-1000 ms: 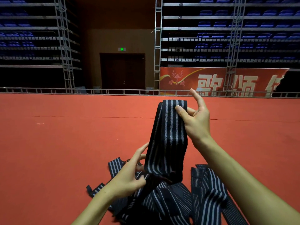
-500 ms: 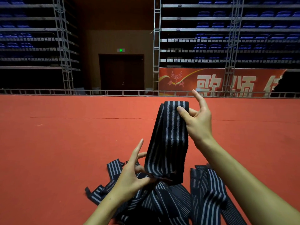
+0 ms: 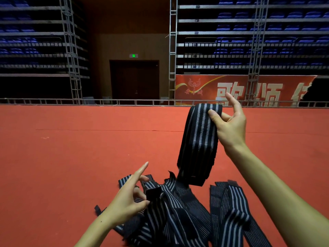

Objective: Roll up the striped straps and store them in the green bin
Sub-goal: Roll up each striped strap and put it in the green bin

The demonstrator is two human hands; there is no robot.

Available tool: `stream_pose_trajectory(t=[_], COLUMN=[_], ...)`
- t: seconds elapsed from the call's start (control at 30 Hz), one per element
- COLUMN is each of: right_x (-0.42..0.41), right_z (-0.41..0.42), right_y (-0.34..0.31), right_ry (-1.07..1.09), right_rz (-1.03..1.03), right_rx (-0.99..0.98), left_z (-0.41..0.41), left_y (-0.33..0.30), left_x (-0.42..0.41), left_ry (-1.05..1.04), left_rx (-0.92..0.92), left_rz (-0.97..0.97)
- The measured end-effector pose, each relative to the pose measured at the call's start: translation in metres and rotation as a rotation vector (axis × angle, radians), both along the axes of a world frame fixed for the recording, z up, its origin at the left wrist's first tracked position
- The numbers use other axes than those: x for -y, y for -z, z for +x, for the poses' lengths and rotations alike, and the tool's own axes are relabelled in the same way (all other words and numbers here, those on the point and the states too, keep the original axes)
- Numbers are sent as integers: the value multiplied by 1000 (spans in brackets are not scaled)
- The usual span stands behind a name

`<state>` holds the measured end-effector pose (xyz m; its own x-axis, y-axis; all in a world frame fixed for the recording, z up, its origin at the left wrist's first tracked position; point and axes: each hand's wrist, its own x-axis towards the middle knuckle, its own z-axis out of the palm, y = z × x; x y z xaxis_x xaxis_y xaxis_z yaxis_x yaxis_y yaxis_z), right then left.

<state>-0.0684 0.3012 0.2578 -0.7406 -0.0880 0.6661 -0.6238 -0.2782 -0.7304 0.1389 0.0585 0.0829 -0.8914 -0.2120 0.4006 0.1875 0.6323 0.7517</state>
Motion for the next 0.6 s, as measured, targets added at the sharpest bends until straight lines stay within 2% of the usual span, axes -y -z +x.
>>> stream_pose_trajectory(t=[0.1,0.27,0.4,0.6], right_x=[1,10,16,10], right_z=[4,27,45,52], right_y=[-1,4,13,19], right_ry=[-40,-156,-232,-283], right_rz=[6,15,23,31], right_rx=[9,11,23,96], left_z=[2,-10,-28,-34], left_y=[-13,-58,-83,-88], left_x=[2,-45,-88,-96], left_ry=[16,8,60,-13], left_rx=[2,-281,-384,-468], left_rz=[31,183,322,308])
